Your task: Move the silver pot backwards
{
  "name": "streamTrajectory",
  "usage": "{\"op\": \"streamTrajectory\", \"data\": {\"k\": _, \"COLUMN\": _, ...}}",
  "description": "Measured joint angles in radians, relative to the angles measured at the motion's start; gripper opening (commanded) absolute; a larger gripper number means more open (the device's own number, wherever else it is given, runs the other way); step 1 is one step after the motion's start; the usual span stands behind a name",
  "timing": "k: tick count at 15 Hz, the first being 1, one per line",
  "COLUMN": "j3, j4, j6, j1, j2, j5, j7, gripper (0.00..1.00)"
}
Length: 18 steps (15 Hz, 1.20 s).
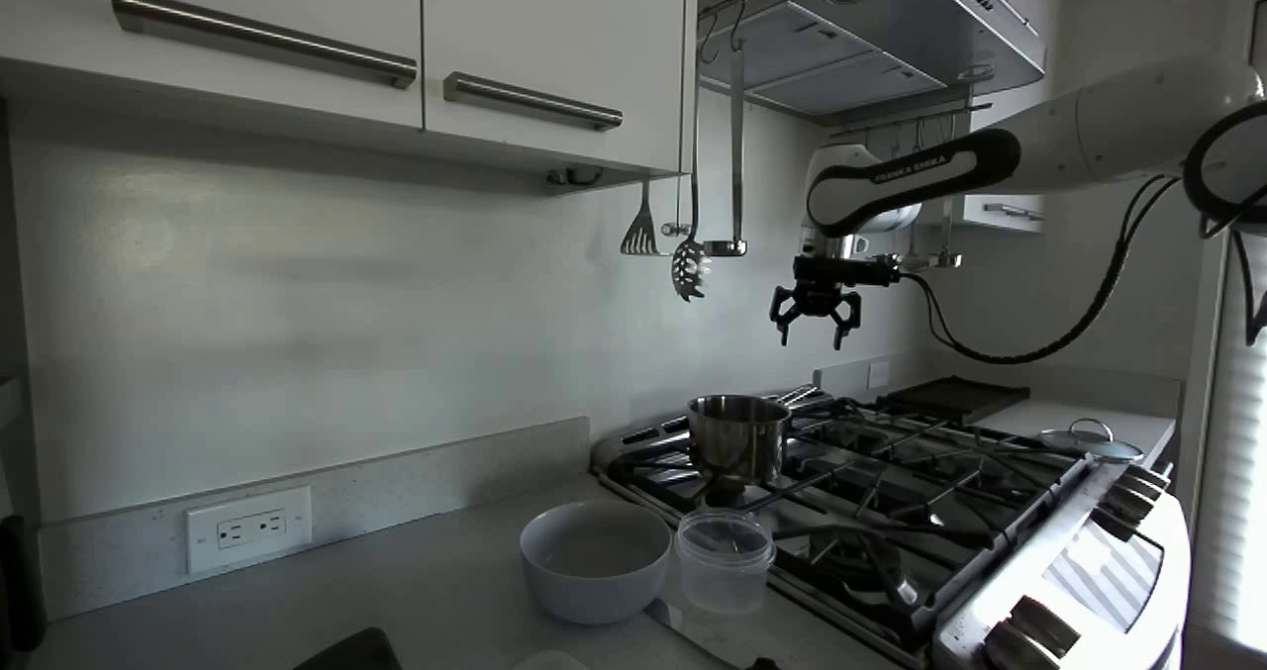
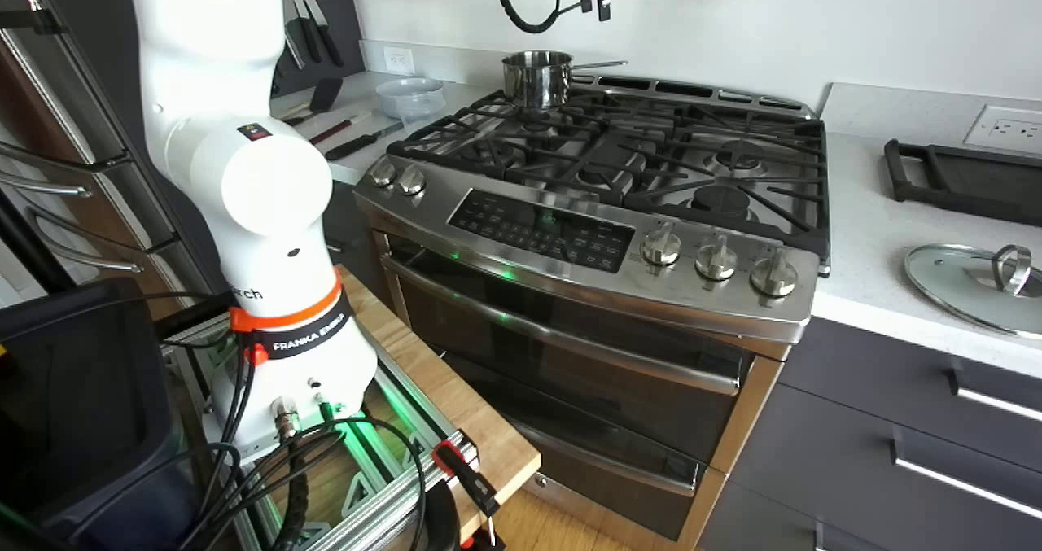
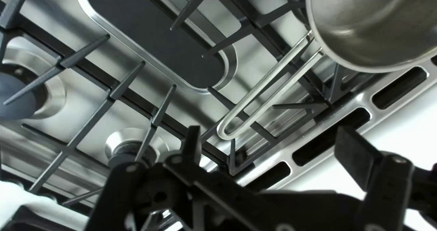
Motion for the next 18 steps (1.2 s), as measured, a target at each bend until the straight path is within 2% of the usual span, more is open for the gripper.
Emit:
{"op": "streamTrajectory", "data": {"k": 7, "j3": 0.017, "j4": -0.208, "j6": 0.179, "j1": 0.005, "j2": -0.181, "j5": 0.013, "j7": -0.171, "gripper": 1.0}}
{"op": "streamTrajectory", "data": {"k": 15, "j3": 0.021, "j4": -0.415, "j6": 0.208, "j1": -0.006, "j2": -0.392, "j5": 0.174, "j7": -0.336, "gripper": 1.0}}
{"op": "streamTrajectory", "data": {"k": 18, "j3": 0.026, "j4": -0.417, "j6": 0.208, "j1": -0.011, "j2": -0.401, "j5": 0.175, "j7": -0.337, "gripper": 1.0}}
